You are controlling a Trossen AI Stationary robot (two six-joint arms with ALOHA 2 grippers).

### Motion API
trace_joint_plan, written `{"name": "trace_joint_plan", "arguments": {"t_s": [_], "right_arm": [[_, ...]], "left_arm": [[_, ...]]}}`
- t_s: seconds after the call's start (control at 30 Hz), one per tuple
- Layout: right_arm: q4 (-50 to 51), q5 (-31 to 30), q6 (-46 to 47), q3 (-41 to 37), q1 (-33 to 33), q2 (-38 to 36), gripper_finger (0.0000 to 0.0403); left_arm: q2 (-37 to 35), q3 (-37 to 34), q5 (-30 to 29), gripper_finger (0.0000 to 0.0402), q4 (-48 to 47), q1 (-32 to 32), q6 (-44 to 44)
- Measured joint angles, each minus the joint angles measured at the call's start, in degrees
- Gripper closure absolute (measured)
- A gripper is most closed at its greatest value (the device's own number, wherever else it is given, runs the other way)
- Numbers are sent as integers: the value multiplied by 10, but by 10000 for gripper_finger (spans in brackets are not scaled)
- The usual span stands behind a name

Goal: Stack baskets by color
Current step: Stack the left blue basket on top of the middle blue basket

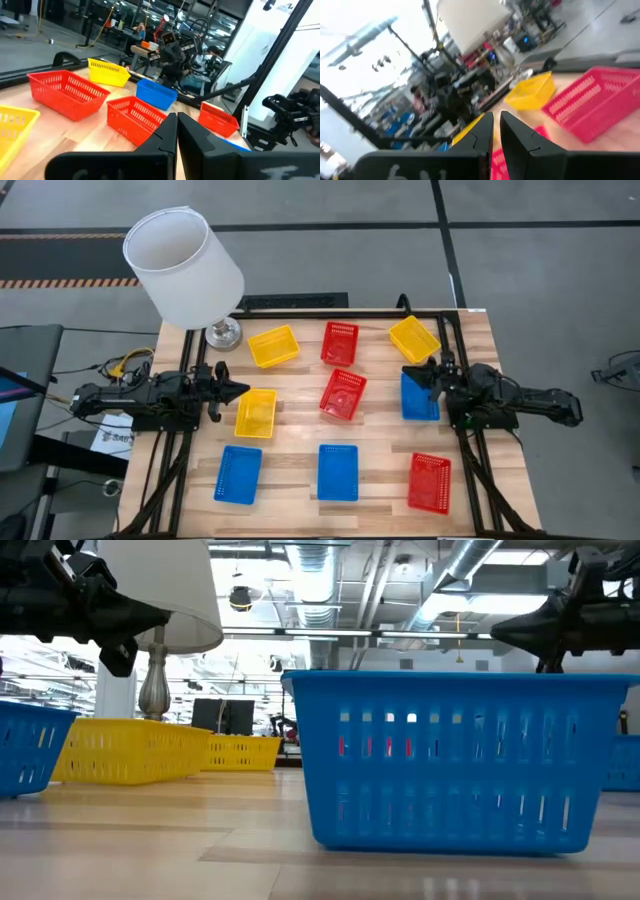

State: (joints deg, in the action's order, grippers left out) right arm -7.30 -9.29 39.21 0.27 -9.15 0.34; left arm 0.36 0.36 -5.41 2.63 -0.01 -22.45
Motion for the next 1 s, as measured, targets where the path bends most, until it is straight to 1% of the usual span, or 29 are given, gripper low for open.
{"name": "trace_joint_plan", "arguments": {"t_s": [0.07,0.17,0.23,0.33,0.4,0.43,0.53,0.63,0.77,0.83,0.9,0.93,1.0], "right_arm": [[-14,-1,0,0,0,0,342],[-39,0,-1,3,0,0,342],[-34,1,-11,14,1,1,342],[-67,5,-22,39,7,-1,342],[-64,6,-37,65,11,0,342],[-62,6,-52,81,14,1,342],[-60,7,-101,136,27,17,342],[-5,4,-139,203,39,53,342],[78,3,-151,306,47,135,342],[155,3,-156,363,46,183,342],[256,1,-154,424,46,235,342],[318,0,-138,453,46,261,342],[437,-9,-74,501,46,316,342]], "left_arm": [[0,0,-6,401,1,0,2],[0,0,-55,401,10,0,25],[0,0,-71,401,14,0,4],[0,0,-71,401,24,0,-55],[0,1,-79,401,66,0,-83],[0,4,-79,401,82,0,-86],[1,33,-50,391,90,0,-72],[-1,82,-41,361,109,0,-52],[13,148,-11,299,105,0,9],[28,181,4,263,99,0,26],[52,214,4,229,71,0,26],[66,233,-1,214,43,0,17],[96,275,-36,191,-50,0,-29]]}}
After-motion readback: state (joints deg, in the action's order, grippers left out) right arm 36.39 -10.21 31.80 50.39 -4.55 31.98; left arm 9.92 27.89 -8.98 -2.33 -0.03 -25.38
